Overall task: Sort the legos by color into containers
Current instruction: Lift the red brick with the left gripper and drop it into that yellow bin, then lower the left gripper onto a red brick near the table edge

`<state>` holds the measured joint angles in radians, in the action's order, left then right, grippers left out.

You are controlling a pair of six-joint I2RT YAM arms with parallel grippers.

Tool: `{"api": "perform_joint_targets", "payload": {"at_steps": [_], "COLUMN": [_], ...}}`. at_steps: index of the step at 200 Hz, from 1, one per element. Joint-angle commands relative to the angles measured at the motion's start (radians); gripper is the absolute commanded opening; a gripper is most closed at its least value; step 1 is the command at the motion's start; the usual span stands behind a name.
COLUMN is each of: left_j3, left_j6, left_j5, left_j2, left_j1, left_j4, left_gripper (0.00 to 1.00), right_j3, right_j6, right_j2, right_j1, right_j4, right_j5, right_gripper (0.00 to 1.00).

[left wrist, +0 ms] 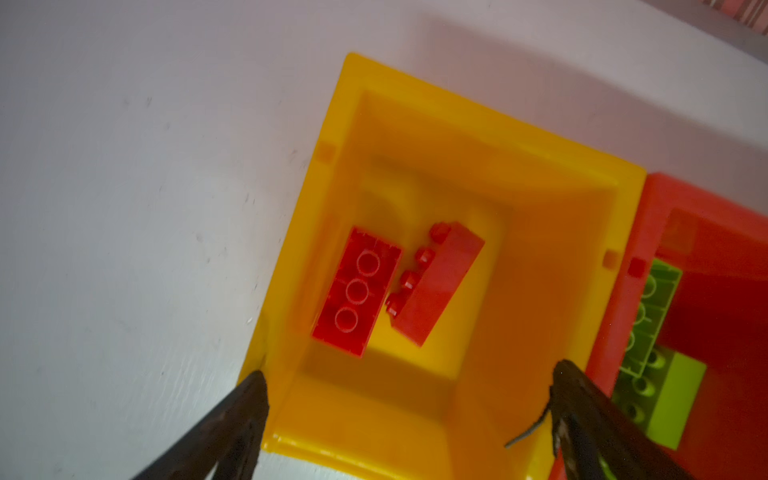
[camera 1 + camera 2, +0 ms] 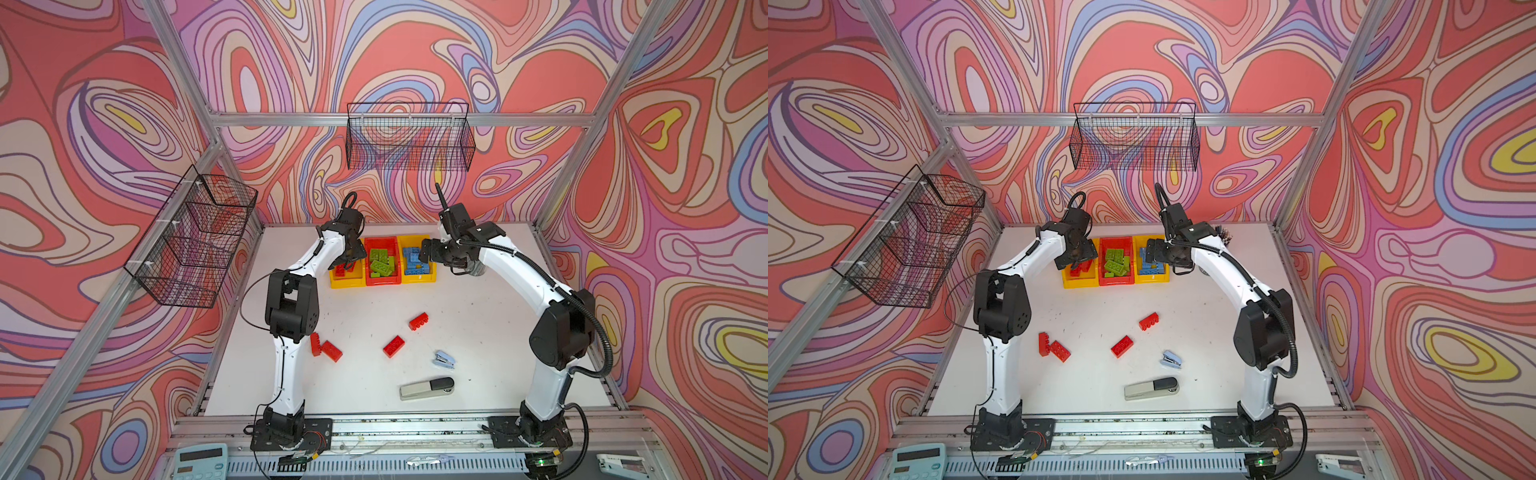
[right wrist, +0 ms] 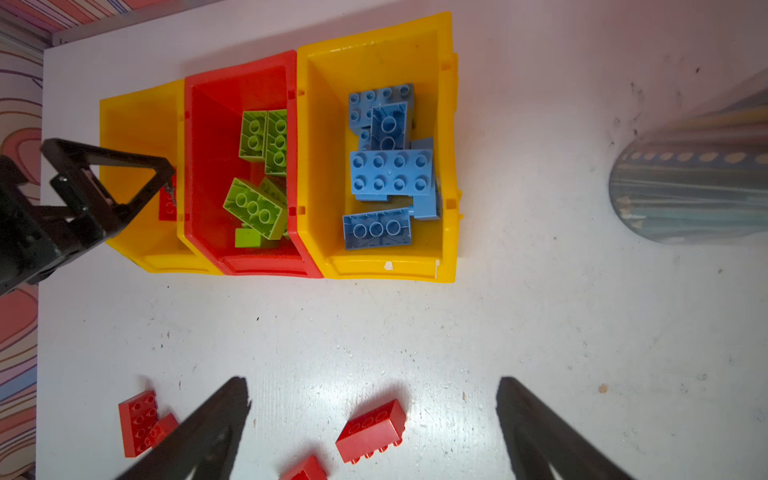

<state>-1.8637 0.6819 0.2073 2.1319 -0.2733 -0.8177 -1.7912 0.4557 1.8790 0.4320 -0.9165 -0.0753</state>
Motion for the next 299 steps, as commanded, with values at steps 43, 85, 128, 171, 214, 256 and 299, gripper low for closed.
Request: {"api": "perform_joint_targets", "payload": {"at_steps": [43, 85, 128, 171, 214, 256, 299], "left_j3": [0.495, 0.875, 1.088, 1.126, 1.135, 1.143, 1.141], "left_j6": [0.144, 0.272, 0.361, 0.363, 0.338, 0.327, 0.323], "left_j5": [0.079, 0.088, 0.044, 0.044, 0.035, 0.04, 0.071], "left_j2": [-0.462, -0.782, -0.952, -0.895, -0.818, -0.737, -0.7], "left_j1": [-0.001, -0.015, -0.027, -0.028, -0.026, -0.027, -0.025], "left_j4": [0.0, -0.047, -0.051, -0.003, 0.082, 0.127, 0.15], "left_gripper": [0.92, 0.88, 0.81, 0.72, 0.67, 0.61, 0.55], "right_j3": [0.1, 0.143, 0.147, 0.128, 0.186, 0.245, 0.205], "right_j6": [-0.047, -0.063, -0.064, -0.068, -0.053, -0.028, -0.029], "right_j2": [-0.1, -0.112, -0.142, -0.136, -0.178, -0.209, -0.172], "right_j1": [-0.004, -0.002, 0.008, 0.011, 0.01, 0.01, 0.01], "right_j4": [0.038, 0.049, 0.051, 0.041, 0.052, 0.074, 0.068], "right_j5": [-0.09, -0.151, -0.186, -0.189, -0.174, -0.167, -0.162], "right_gripper": [0.98, 0.98, 0.98, 0.97, 0.97, 0.96, 0.96]}}
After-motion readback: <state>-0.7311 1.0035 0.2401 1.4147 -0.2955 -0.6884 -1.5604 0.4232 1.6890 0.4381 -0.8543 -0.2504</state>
